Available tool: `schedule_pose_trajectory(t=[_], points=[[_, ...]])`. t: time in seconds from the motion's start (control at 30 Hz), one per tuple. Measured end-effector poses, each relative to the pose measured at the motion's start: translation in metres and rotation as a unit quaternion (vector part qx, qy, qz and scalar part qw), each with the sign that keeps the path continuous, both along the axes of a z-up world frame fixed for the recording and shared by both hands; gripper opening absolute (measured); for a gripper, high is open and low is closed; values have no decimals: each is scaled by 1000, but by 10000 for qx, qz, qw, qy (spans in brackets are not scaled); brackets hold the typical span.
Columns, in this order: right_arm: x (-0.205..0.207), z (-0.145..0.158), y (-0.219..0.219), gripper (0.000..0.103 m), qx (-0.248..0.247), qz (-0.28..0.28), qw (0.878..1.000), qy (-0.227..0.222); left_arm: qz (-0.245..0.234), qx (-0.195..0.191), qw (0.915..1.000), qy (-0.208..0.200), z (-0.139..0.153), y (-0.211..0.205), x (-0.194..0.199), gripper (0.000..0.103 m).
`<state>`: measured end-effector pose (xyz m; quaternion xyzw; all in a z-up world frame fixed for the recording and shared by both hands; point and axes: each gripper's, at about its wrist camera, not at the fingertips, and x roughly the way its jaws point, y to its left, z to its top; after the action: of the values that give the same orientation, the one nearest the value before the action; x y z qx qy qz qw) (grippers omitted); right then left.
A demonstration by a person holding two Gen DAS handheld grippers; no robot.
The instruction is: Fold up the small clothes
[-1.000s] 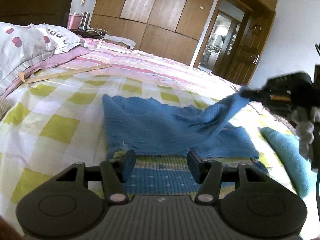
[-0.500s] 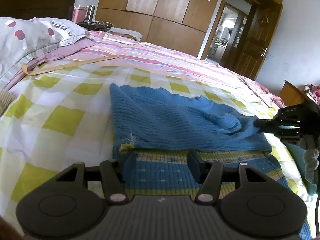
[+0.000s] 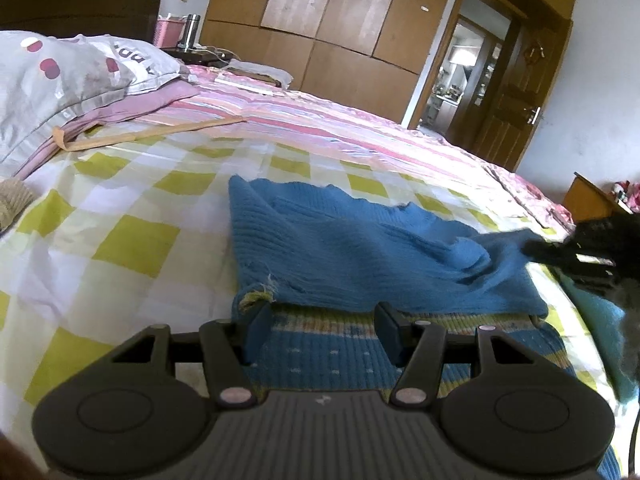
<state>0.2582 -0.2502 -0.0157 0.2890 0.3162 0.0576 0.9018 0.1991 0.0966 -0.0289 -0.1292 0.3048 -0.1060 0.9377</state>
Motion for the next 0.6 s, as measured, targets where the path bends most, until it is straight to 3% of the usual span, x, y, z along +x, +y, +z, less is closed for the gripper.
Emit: schedule_pose_trajectory(t=[0.07, 0.17, 0.4, 0.6], points=[[-1, -5, 0, 12, -344, -35, 9992, 197, 39, 0, 10000, 54, -2, 1, 2, 61], [-5, -8, -2, 12, -576, -84, 9974, 418, 136, 109, 9997, 145, -4, 1, 4, 61], [-22, 18, -1, 12, -1300, 31, 9915, -10, 255, 158, 9994, 162, -5, 2, 5, 61], [5, 22, 38, 12, -1752, 975, 9795, -174, 313, 342, 9989, -110, 0, -2, 4, 61]])
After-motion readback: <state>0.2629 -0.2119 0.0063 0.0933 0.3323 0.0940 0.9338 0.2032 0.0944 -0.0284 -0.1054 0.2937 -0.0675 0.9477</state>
